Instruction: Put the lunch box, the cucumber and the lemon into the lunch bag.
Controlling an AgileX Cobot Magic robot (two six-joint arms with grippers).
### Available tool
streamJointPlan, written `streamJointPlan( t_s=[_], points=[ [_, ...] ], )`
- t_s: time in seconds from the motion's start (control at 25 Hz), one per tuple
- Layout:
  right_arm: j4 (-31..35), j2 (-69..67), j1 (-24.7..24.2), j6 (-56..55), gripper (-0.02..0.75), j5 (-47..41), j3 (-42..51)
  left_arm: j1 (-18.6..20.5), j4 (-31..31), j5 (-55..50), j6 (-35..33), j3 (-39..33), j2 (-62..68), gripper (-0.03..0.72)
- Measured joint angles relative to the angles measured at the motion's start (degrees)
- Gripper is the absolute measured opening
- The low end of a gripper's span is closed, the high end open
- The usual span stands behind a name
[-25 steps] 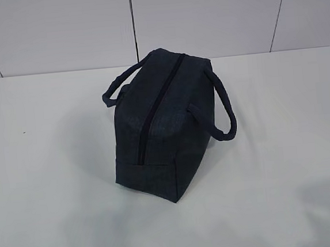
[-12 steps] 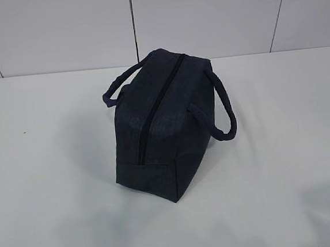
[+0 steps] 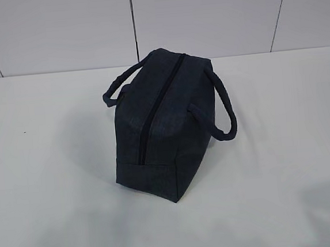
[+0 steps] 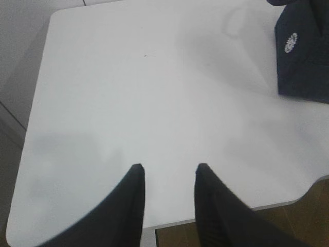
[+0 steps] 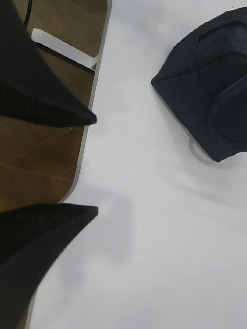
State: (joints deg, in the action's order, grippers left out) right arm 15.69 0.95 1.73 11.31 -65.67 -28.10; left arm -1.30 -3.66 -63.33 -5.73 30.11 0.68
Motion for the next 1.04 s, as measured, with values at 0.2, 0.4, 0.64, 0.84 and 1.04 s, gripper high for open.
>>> streamJointPlan(
  t_s=[0.2, 0.4, 0.64, 0.84, 1.04],
  points=[
    [0.00, 0.00, 0.00, 0.00, 0.366, 0.00, 0.00, 2.70, 0.00, 0.00, 0.00, 0.00, 0.00, 0.236],
    [0.00, 0.00, 0.00, 0.00, 0.366, 0.00, 0.00, 2.91, 0.00, 0.00, 0.00, 0.00, 0.00, 0.236],
    [0.00, 0.00, 0.00, 0.00, 0.366, 0.00, 0.00, 2.91, 0.00, 0.00, 0.00, 0.00, 0.00, 0.236],
    [0.00, 0.00, 0.00, 0.00, 0.366, 0.00, 0.00, 2.91, 0.00, 0.00, 0.00, 0.00, 0.00, 0.236],
    [0.00, 0.00, 0.00, 0.00, 0.366, 0.00, 0.00, 2.91, 0.00, 0.00, 0.00, 0.00, 0.00, 0.236]
  ],
)
